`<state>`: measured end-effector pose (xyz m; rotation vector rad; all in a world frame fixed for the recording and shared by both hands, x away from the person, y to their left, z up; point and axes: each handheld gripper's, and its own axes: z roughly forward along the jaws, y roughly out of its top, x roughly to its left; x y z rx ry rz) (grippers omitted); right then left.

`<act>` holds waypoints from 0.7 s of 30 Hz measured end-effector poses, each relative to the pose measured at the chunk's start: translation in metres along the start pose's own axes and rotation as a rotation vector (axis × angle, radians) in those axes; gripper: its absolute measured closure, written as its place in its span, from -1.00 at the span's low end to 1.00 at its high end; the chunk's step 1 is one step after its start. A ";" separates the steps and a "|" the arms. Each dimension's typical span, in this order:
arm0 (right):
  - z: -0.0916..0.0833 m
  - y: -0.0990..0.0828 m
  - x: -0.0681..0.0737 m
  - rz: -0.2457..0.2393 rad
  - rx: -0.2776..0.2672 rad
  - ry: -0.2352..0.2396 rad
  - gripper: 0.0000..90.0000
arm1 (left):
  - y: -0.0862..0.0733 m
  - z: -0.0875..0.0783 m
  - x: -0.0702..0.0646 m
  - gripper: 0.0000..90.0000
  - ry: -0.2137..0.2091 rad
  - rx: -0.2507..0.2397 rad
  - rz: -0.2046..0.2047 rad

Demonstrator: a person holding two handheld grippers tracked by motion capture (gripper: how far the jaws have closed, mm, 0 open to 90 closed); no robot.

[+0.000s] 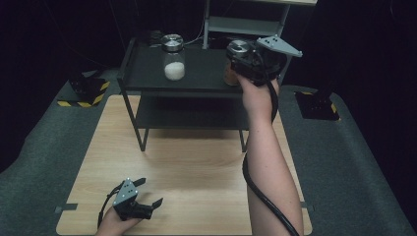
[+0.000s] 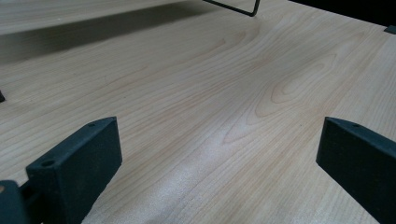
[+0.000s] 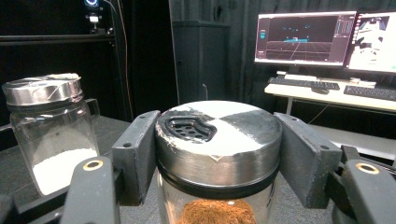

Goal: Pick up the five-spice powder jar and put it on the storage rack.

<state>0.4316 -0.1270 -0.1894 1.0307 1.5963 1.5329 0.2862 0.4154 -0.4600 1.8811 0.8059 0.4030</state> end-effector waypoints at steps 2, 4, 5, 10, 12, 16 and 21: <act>0.000 0.001 0.000 0.001 0.002 -0.001 -0.24 | 0.000 0.000 0.000 -0.99 0.000 0.000 0.000; 0.000 0.002 0.000 0.002 0.007 -0.001 -0.24 | 0.000 0.000 0.000 -0.99 -0.002 0.000 0.000; 0.000 0.002 0.000 0.002 0.009 -0.001 -0.24 | 0.000 0.000 0.000 -0.99 -0.002 0.000 0.000; 0.000 0.006 -0.001 0.012 0.023 0.002 -0.34 | 0.000 0.000 0.001 -0.99 -0.005 0.000 -0.004; 0.001 0.007 -0.001 0.023 0.032 0.001 -0.43 | 0.000 0.000 0.001 -0.99 -0.006 -0.001 -0.004; 0.000 0.005 0.000 0.039 0.028 -0.014 -0.64 | 0.000 0.000 0.001 -0.99 -0.007 -0.001 -0.002; -0.003 0.002 0.002 0.041 0.018 -0.017 -1.00 | 0.000 -0.001 0.002 -0.99 -0.008 -0.001 -0.003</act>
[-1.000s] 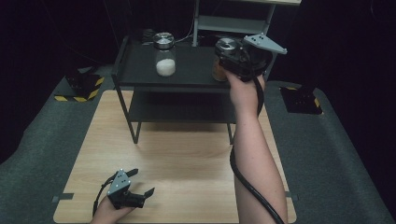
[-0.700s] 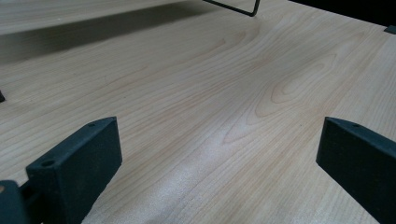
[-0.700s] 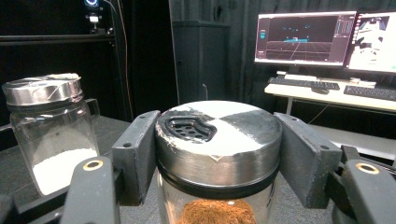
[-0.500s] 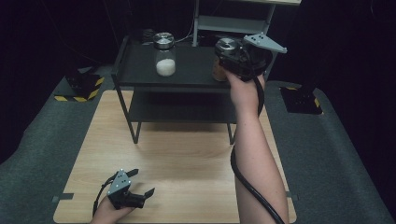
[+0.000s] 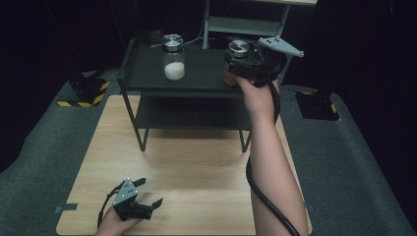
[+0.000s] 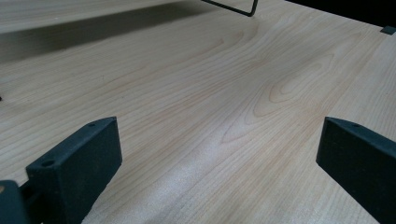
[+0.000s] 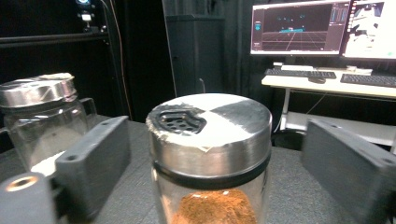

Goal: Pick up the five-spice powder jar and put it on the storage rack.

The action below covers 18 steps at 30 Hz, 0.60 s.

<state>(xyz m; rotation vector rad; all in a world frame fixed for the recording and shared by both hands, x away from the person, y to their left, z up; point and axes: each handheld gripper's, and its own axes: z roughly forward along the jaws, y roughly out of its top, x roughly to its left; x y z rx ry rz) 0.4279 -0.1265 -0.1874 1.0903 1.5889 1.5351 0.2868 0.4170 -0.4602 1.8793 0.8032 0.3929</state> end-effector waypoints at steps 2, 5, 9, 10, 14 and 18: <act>-0.002 -0.001 0.002 -0.001 -0.001 -0.003 -1.00 | 0.000 0.000 0.000 -0.99 -0.001 0.000 -0.001; -0.006 -0.001 0.003 -0.005 -0.006 0.004 -1.00 | 0.000 0.000 0.000 -0.99 0.001 0.000 0.002; -0.013 -0.001 0.004 -0.013 -0.008 0.018 -1.00 | 0.000 0.000 0.000 -0.99 0.001 0.002 0.003; -0.015 -0.001 0.005 -0.015 -0.011 0.020 -1.00 | 0.000 0.000 0.000 -0.99 0.001 0.002 0.004; -0.023 -0.004 0.006 -0.010 -0.015 0.029 -1.00 | 0.001 0.000 -0.001 -0.99 0.003 0.004 0.007; -0.030 -0.009 0.006 -0.010 -0.014 0.037 -1.00 | 0.000 0.000 -0.002 -0.99 0.004 0.004 0.007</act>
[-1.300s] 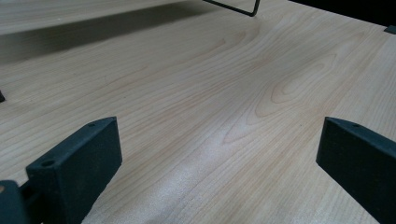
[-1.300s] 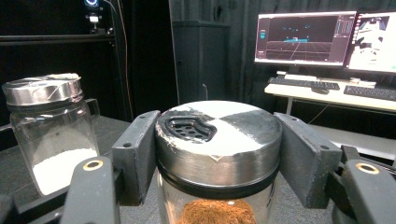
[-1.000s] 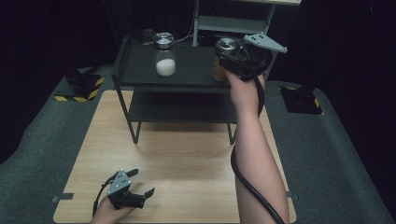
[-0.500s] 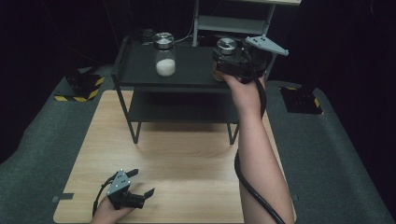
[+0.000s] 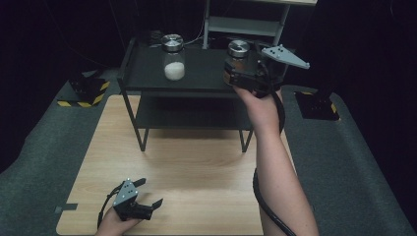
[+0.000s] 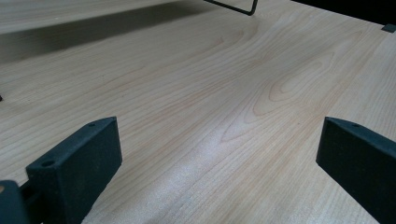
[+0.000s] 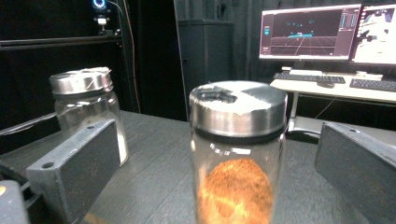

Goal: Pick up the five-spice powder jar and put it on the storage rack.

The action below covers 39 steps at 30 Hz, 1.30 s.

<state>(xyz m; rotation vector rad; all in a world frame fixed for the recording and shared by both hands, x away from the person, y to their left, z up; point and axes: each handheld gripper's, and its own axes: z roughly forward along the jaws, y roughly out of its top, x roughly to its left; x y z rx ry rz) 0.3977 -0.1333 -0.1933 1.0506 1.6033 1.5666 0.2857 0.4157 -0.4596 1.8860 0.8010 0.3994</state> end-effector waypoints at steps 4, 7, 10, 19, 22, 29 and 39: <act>-0.007 -0.006 0.001 -0.007 0.002 0.009 -1.00 | 0.000 0.000 -0.001 -0.99 0.002 0.001 0.001; -0.012 -0.010 0.001 -0.021 0.001 0.020 -1.00 | 0.000 0.000 -0.001 -0.99 0.001 0.002 0.004; -0.018 -0.015 0.003 -0.034 0.003 0.023 -1.00 | 0.000 0.000 0.000 -0.99 0.001 0.001 0.000; -0.035 -0.034 0.006 -0.053 0.014 0.041 -1.00 | 0.000 -0.001 0.000 -0.99 0.000 0.001 0.000; -0.041 -0.041 0.006 -0.058 0.021 0.050 -1.00 | 0.000 0.000 0.000 -0.99 0.001 0.002 0.004; -0.052 -0.060 0.006 -0.054 0.035 0.079 -1.00 | 0.000 0.000 0.000 -0.99 0.001 0.003 0.005; -0.062 -0.093 0.009 -0.067 0.087 0.094 -1.00 | 0.000 0.000 0.000 -0.99 -0.001 0.002 0.004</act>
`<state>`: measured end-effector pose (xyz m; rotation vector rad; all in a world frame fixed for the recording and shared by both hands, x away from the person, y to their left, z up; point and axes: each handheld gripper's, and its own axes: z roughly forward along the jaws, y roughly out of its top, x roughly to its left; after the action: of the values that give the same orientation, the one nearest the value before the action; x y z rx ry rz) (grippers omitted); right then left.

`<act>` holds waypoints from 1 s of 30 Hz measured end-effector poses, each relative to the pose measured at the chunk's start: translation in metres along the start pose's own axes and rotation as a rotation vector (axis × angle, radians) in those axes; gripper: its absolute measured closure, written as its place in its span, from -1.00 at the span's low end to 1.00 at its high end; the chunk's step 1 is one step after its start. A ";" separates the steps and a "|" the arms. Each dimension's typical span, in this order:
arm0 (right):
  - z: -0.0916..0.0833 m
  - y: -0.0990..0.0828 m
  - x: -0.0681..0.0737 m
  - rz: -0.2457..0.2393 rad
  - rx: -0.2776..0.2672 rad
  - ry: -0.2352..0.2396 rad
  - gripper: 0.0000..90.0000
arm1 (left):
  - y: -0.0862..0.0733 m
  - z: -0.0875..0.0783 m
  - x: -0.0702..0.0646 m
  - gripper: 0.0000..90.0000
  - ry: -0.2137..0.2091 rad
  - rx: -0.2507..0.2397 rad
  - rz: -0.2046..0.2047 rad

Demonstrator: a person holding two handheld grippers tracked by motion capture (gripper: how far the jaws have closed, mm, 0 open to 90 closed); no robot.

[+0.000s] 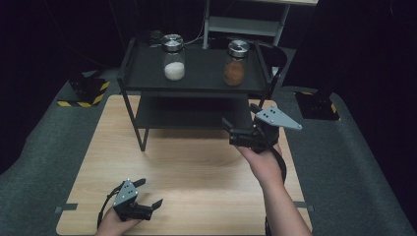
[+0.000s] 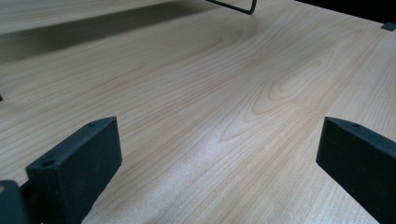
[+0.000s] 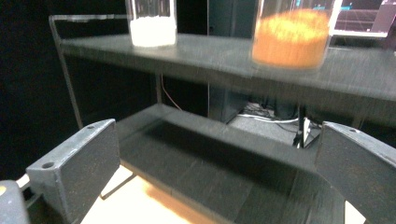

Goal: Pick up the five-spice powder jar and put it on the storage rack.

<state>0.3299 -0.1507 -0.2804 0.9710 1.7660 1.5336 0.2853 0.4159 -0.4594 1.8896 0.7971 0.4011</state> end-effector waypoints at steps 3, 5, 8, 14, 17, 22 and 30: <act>-0.002 -0.010 0.001 0.006 0.014 0.005 -1.00 | 0.000 0.000 0.000 -0.99 -0.001 0.000 0.001; -0.003 -0.017 0.001 0.007 0.021 0.009 -1.00 | 0.000 0.000 0.000 -0.99 -0.001 0.000 0.001; -0.005 -0.026 0.003 0.008 0.033 0.015 -1.00 | 0.000 0.000 0.000 -0.99 -0.002 0.001 0.002; -0.009 -0.045 0.006 0.015 0.057 0.026 -1.00 | 0.000 0.000 0.000 -0.99 -0.002 0.001 0.002; -0.011 -0.052 0.007 0.013 0.067 0.029 -1.00 | 0.000 0.000 0.000 -0.99 -0.002 0.001 0.002; -0.017 -0.071 0.009 0.032 0.094 0.043 -1.00 | 0.000 0.000 0.000 -0.99 -0.004 0.001 0.003; -0.021 -0.096 0.009 0.053 0.137 0.044 -1.00 | 0.000 0.000 0.001 -0.99 -0.004 0.001 0.004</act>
<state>0.2937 -0.1609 -0.3720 1.0659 1.9107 1.4924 0.2857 0.4163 -0.4593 1.8933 0.7906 0.3991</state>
